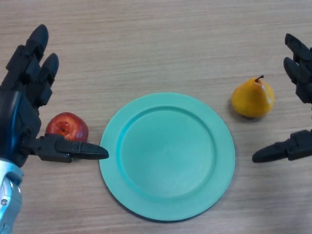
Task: Pick up the yellow pear and place it on the plate
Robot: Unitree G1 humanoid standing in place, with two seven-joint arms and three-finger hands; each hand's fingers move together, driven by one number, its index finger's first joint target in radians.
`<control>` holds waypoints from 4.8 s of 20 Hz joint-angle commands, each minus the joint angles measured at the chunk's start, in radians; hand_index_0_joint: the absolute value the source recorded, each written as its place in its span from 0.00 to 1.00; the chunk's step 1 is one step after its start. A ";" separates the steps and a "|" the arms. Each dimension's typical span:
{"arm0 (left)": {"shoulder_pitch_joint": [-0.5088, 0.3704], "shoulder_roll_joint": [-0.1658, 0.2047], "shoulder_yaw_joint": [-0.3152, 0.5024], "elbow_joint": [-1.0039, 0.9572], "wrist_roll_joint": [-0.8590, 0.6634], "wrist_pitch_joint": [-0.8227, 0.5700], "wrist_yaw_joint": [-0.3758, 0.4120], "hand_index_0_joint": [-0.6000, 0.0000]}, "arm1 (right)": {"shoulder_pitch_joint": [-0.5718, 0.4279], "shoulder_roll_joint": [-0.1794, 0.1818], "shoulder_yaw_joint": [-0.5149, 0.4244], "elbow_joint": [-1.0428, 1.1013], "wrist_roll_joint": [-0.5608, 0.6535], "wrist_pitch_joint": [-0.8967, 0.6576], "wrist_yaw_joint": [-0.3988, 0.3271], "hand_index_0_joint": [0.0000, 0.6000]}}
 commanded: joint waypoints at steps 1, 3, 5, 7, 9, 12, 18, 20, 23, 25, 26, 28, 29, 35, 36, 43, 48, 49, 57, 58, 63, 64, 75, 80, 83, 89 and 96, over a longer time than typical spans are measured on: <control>-0.019 0.021 0.037 -0.054 0.024 -0.153 0.002 1.00 | -0.088 -0.058 -0.047 0.052 0.040 -0.189 -0.056 0.00; -0.014 0.018 0.038 -0.055 0.012 -0.154 0.004 1.00 | -0.137 -0.069 -0.038 0.151 0.027 -0.236 -0.065 0.00; -0.008 0.020 0.051 -0.065 -0.011 -0.150 0.003 1.00 | -0.186 -0.084 -0.029 0.260 0.002 -0.297 -0.068 0.00; -0.002 0.022 0.066 -0.072 -0.036 -0.134 0.005 1.00 | -0.244 -0.094 -0.018 0.377 -0.015 -0.346 -0.078 0.00; -0.002 0.022 0.069 -0.067 -0.046 -0.139 0.008 1.00 | -0.301 -0.096 -0.003 0.496 -0.029 -0.389 -0.092 0.00; 0.001 0.023 0.067 -0.070 -0.048 -0.136 0.009 1.00 | -0.356 -0.095 0.014 0.631 -0.058 -0.448 -0.110 0.00; 0.015 0.025 0.077 -0.088 -0.070 -0.092 0.005 1.00 | -0.479 -0.088 0.037 0.930 -0.096 -0.581 -0.161 0.00; 0.018 0.022 0.078 -0.087 -0.073 -0.088 0.000 1.00 | -0.516 -0.083 0.039 1.011 -0.092 -0.598 -0.175 0.00; 0.015 0.025 0.085 -0.085 -0.073 -0.082 -0.003 1.00 | -0.566 -0.070 0.047 1.116 -0.082 -0.618 -0.187 0.00; 0.019 0.020 0.084 -0.082 -0.071 -0.093 -0.003 1.00 | -0.578 -0.065 0.059 1.145 -0.095 -0.624 -0.186 0.00; 0.022 0.018 0.085 -0.081 -0.074 -0.094 -0.003 1.00 | -0.581 -0.063 0.059 1.150 -0.094 -0.624 -0.183 0.00; 0.025 0.018 0.089 -0.078 -0.080 -0.099 -0.003 1.00 | -0.600 -0.060 0.072 1.190 -0.125 -0.633 -0.194 0.00; 0.025 0.021 0.093 -0.077 -0.082 -0.099 -0.004 1.00 | -0.618 -0.062 0.089 1.235 -0.178 -0.646 -0.225 0.00; 0.031 0.016 0.097 -0.065 -0.081 -0.123 -0.002 1.00 | -0.653 -0.042 0.098 1.306 -0.235 -0.644 -0.249 0.67; 0.033 0.016 0.098 -0.062 -0.080 -0.129 -0.002 1.00 | -0.657 -0.039 0.103 1.319 -0.250 -0.648 -0.256 0.83; 0.026 0.025 0.103 -0.038 -0.070 -0.141 0.006 1.00 | -0.669 -0.048 0.089 1.329 -0.285 -0.665 -0.315 1.00; 0.027 0.022 0.092 -0.045 -0.067 -0.139 0.012 1.00 | -0.641 -0.058 0.057 1.219 -0.233 -0.640 -0.299 1.00; 0.025 0.023 0.089 -0.052 -0.071 -0.128 0.012 1.00 | -0.619 -0.061 0.061 1.140 -0.218 -0.610 -0.295 1.00; 0.025 0.017 0.073 -0.073 -0.074 -0.103 0.008 1.00 | -0.296 0.071 0.131 0.321 -0.040 -0.183 -0.182 1.00; 0.025 0.017 0.071 -0.075 -0.071 -0.101 0.007 1.00 | -0.268 0.083 0.144 0.271 -0.036 -0.149 -0.183 1.00; 0.018 0.013 0.058 -0.069 -0.063 -0.084 0.004 1.00 | -0.114 0.110 0.297 0.138 -0.116 -0.240 -0.243 1.00; 0.015 0.015 0.055 -0.071 -0.058 -0.078 0.003 1.00 | -0.103 0.110 0.320 0.163 -0.148 -0.282 -0.265 1.00; 0.010 0.011 0.045 -0.054 -0.053 -0.089 0.016 1.00 | -0.104 0.111 0.405 0.451 -0.225 -0.360 -0.356 1.00; 0.016 0.009 0.044 -0.063 -0.040 -0.092 0.016 1.00 | -0.097 0.111 0.375 0.358 -0.267 -0.311 -0.333 0.00; 0.013 0.010 0.043 -0.064 -0.036 -0.090 0.017 1.00 | -0.088 0.111 0.303 0.223 -0.218 -0.277 -0.298 0.00; 0.002 0.012 0.040 -0.051 -0.046 -0.102 0.019 1.00 | 0.000 0.085 0.133 -0.127 -0.085 -0.160 -0.168 0.00; -0.044 0.022 0.021 -0.038 -0.035 -0.061 0.015 1.00 | 0.123 0.054 0.050 -0.275 -0.023 -0.140 -0.106 0.00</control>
